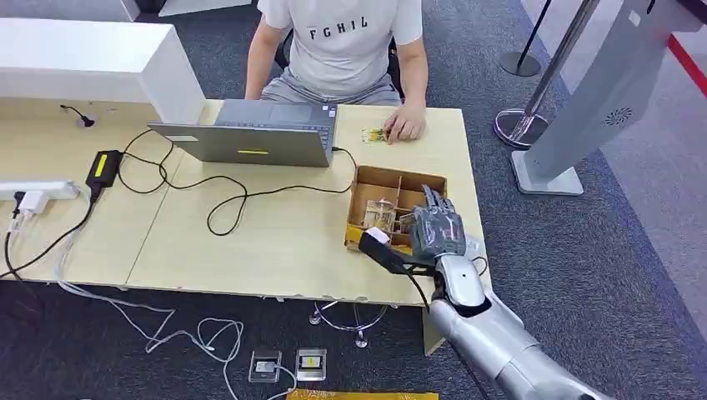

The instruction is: Pass the card to the sensor for recognition and then transmit it.

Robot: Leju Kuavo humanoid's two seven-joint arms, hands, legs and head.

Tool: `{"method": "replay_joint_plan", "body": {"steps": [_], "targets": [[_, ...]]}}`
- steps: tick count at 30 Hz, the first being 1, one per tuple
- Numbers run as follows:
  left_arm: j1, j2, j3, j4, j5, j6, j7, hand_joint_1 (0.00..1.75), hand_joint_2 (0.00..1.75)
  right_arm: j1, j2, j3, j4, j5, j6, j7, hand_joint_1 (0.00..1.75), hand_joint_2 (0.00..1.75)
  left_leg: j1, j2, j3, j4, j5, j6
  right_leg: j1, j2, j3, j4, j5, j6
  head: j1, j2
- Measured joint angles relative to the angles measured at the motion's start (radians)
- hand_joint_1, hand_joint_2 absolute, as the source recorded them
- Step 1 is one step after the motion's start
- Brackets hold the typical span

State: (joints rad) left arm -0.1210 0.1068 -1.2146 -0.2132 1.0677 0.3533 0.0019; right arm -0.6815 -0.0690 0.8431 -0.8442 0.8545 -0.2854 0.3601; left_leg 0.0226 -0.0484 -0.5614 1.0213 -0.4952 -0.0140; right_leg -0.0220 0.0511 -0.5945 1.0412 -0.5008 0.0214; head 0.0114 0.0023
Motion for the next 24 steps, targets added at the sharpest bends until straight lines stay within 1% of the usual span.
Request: {"method": "replay_joint_plan", "body": {"steps": [2, 5, 11, 14, 17, 24], "targets": [[0.000, 0.000, 0.000, 0.000, -0.004, 0.002, 0.000, 0.00, 0.00, -0.022, 0.012, -0.008, -0.010, -0.041, -0.035, -0.011, 1.75, 1.75, 0.000, 0.000, 0.000, 0.000, 0.000, 0.000, 0.000, 0.000, 0.000, 0.000, 0.000, 0.000, 0.000, 0.000], [0.000, 0.000, 0.000, 0.000, -0.015, 0.000, 0.000, 0.00, 0.00, -0.076, 0.023, -0.023, -0.049, -0.079, -0.011, 0.007, 1.75, 1.75, 0.000, 0.000, 0.001, 0.000, 0.000, 0.000, 0.000, 0.001, 0.000, 0.000, 0.000, 0.000, 0.000, 0.000], [0.000, 0.000, 0.000, 0.000, -0.043, -0.009, -0.005, 0.00, 0.00, -0.137, 0.035, -0.027, -0.120, -0.076, 0.004, 0.032, 1.75, 1.75, 0.000, 0.000, 0.001, 0.000, 0.000, 0.000, 0.000, 0.001, 0.000, 0.000, 0.000, 0.000, 0.000, 0.000], [0.000, -0.001, -0.001, 0.000, -0.054, -0.014, -0.015, 0.00, 0.00, -0.169, 0.038, -0.027, -0.156, -0.132, 0.012, 0.050, 1.75, 1.75, 0.000, 0.000, 0.001, 0.000, 0.000, 0.000, 0.000, 0.001, 0.000, 0.000, 0.000, 0.000, 0.000, 0.000], [0.000, -0.001, -0.003, 0.000, -0.060, -0.018, -0.018, 0.00, 0.00, -0.173, 0.038, -0.029, -0.182, -0.167, 0.012, 0.052, 1.75, 1.75, 0.000, 0.000, 0.001, 0.000, 0.000, 0.000, 0.000, 0.001, 0.000, 0.000, 0.000, 0.000, 0.000, 0.000], [0.000, -0.001, -0.004, 0.000, -0.065, -0.019, -0.012, 0.00, 0.00, -0.174, 0.026, -0.026, -0.212, -0.161, 0.008, 0.081, 1.75, 1.75, 0.000, 0.000, 0.001, 0.000, 0.000, 0.000, 0.000, 0.001, 0.000, 0.000, 0.000, 0.000, 0.000, 0.000]]}}
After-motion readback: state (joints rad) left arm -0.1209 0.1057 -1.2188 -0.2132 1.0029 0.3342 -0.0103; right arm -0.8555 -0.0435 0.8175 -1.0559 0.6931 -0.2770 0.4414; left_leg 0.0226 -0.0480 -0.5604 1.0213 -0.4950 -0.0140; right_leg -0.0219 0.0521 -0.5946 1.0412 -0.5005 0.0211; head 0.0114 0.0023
